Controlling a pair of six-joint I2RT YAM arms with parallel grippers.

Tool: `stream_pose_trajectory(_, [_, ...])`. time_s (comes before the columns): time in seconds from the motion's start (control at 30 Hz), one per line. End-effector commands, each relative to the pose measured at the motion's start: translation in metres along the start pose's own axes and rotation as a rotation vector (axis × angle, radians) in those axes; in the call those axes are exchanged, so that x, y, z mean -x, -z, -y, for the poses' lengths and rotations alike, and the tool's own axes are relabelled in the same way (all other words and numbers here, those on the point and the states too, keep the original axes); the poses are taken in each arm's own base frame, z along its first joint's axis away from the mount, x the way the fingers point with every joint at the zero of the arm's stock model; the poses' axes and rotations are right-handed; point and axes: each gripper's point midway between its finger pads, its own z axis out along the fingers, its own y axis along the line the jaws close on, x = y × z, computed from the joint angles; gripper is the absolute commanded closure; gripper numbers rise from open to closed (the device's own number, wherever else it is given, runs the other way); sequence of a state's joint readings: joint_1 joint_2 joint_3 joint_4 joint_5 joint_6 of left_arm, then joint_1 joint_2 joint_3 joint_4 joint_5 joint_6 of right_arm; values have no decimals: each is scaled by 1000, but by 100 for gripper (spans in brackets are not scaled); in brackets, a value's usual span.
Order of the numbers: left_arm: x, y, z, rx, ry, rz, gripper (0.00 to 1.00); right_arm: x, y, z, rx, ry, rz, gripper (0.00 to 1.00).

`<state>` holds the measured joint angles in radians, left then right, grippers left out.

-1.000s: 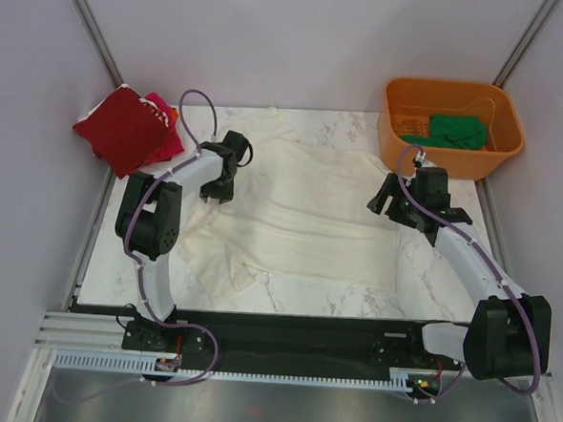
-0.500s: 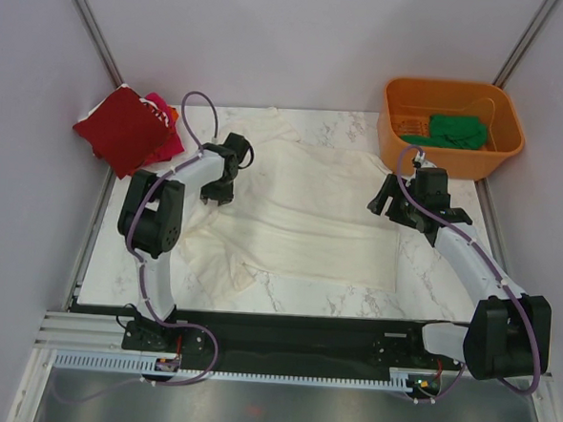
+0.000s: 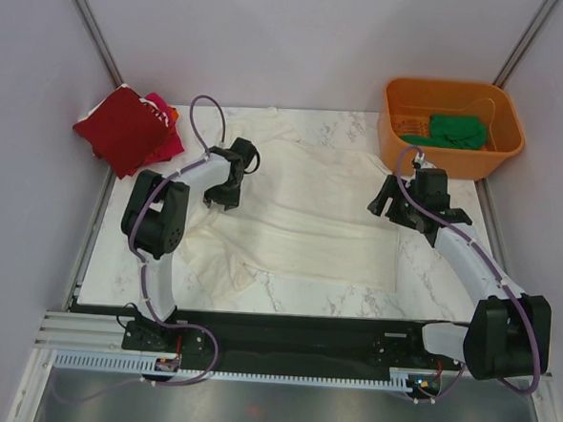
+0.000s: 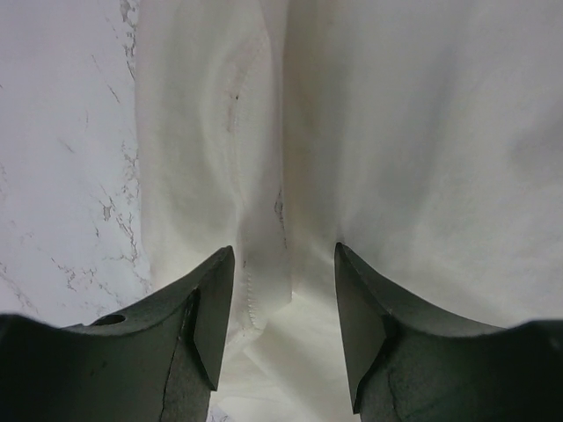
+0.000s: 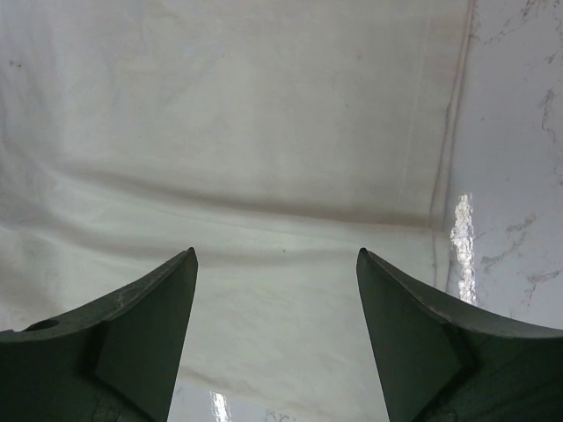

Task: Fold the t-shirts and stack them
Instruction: Flatten the tshirt out

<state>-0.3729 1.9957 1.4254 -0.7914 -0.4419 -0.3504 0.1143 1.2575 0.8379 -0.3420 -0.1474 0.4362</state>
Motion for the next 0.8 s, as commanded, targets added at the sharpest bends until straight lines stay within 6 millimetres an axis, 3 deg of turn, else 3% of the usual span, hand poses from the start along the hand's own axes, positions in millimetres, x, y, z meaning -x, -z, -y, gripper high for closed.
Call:
stream_pose_trajectory(0.0, [-7,-8,1,17,22,-23,43,0,3,3,-13,24,13,19])
stream_pose_trajectory(0.23, [-4,-11,-4,22,38,-26,43,-3,2,5,-16,28,10,19])
stream_pose_trajectory(0.5, [6,-3,-24,23,96,-2,43,-6,-1,6,-15,27,-1,19])
stream_pose_trajectory(0.67, [9,0,-28,22,109,7,43,-19,-8,8,-9,11,-40,19])
stream_pose_trajectory(0.77, [14,5,-30,16,119,25,43,-43,-18,14,0,-22,-95,21])
